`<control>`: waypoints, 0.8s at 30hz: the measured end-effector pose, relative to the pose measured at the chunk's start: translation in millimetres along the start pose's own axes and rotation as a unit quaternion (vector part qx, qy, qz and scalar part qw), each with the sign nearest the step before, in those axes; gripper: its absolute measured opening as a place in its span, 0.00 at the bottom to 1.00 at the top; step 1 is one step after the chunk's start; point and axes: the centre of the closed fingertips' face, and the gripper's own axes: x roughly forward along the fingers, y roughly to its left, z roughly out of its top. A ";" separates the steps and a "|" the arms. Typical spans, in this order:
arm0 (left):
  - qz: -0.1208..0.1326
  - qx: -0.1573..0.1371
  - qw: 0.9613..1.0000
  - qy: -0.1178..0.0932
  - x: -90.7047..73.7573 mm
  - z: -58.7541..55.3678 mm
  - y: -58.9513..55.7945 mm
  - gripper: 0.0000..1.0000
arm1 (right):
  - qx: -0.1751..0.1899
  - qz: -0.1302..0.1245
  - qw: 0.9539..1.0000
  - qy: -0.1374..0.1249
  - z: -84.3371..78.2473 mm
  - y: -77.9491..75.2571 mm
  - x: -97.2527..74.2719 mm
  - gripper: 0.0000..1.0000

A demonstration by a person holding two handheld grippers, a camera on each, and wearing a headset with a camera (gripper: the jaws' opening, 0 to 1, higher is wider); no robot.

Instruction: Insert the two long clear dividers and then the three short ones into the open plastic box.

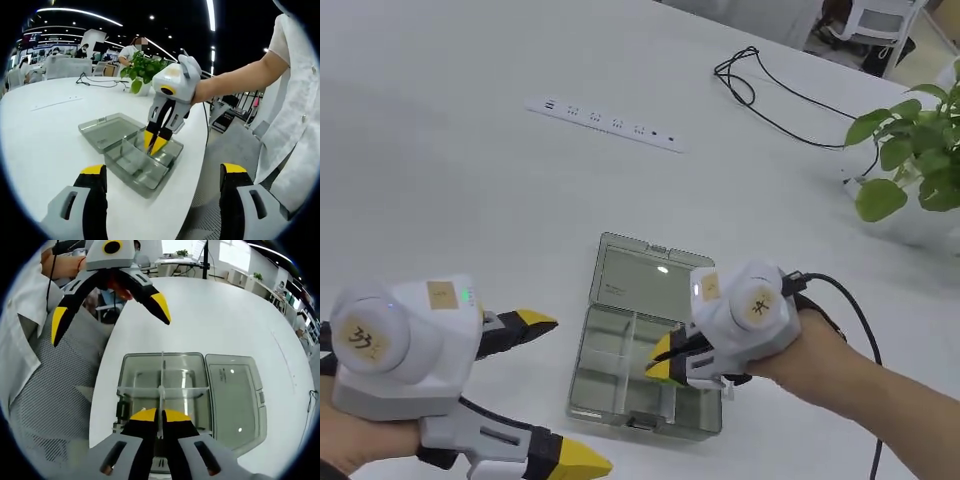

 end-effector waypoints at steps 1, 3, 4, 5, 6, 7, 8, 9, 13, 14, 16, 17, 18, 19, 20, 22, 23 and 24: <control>0.000 0.001 1.000 0.000 0.0 0.0 -0.5 0.96 | -0.001 -0.002 1.000 -0.002 0.4 0.9 -1.6 0.08; -0.001 0.002 1.000 0.000 -0.2 0.2 -0.8 0.96 | 0.002 -0.005 1.000 -0.003 0.6 2.6 -5.6 0.11; 0.000 0.002 1.000 0.000 -0.3 0.1 -0.7 0.96 | 0.002 -0.007 1.000 -0.004 0.3 2.7 -8.0 0.11; 0.000 0.002 1.000 0.001 -0.6 -0.2 -0.5 0.96 | 0.004 -0.010 1.000 -0.006 0.1 2.3 -11.1 0.12; 0.000 0.003 1.000 0.001 -0.8 -0.5 -0.5 0.96 | 0.008 -0.015 1.000 -0.011 0.6 1.4 -14.5 0.13; 0.000 0.003 1.000 0.002 -0.9 -0.8 -0.7 0.95 | 0.017 -0.020 0.999 -0.023 1.9 0.2 -20.7 0.14; 0.000 0.002 1.000 0.002 -1.1 -0.7 -1.0 0.95 | 0.025 -0.024 0.999 -0.031 2.4 -0.5 -25.4 0.14; 0.000 0.002 1.000 0.001 -1.3 -0.4 -1.2 0.95 | 0.033 -0.030 0.998 -0.040 1.7 -2.1 -32.8 0.15; 0.000 0.004 1.000 0.000 -1.3 0.7 -2.2 0.96 | 0.062 -0.050 0.995 -0.059 -7.3 -9.1 -54.2 0.19; 0.000 0.005 1.000 0.001 -1.1 0.8 -2.4 0.96 | 0.068 -0.056 0.994 -0.061 -12.7 -11.4 -60.5 0.20; -0.001 0.006 1.000 0.002 -0.7 0.9 -3.6 0.97 | 0.082 -0.065 0.992 -0.065 -22.1 -13.7 -70.0 0.21; -0.002 0.006 1.000 0.001 -0.3 1.7 -4.5 0.98 | 0.088 -0.068 0.992 -0.065 -26.6 -14.3 -73.0 0.22; -0.002 0.007 1.000 0.000 -0.2 2.1 -4.8 0.98 | 0.093 -0.073 0.991 -0.062 -33.0 -15.1 -77.2 0.23; -0.002 0.008 1.000 0.001 -0.1 2.2 -4.9 0.98 | 0.095 -0.076 0.991 -0.060 -37.2 -15.2 -79.7 0.23; -0.003 0.008 1.000 0.002 0.0 2.1 -5.1 0.98 | 0.099 -0.077 0.990 -0.058 -43.8 -15.3 -82.7 0.24; -0.003 0.009 1.000 0.002 0.3 2.9 -5.5 0.98 | 0.105 -0.080 0.990 -0.056 -51.0 -14.9 -86.8 0.26; -0.003 0.009 1.000 0.002 0.4 3.4 -5.8 0.98 | 0.109 -0.083 0.989 -0.053 -56.4 -14.8 -89.6 0.26; -0.003 0.010 1.000 0.002 0.5 3.7 -6.1 0.99 | 0.112 -0.085 0.989 -0.050 -60.3 -14.6 -91.0 0.27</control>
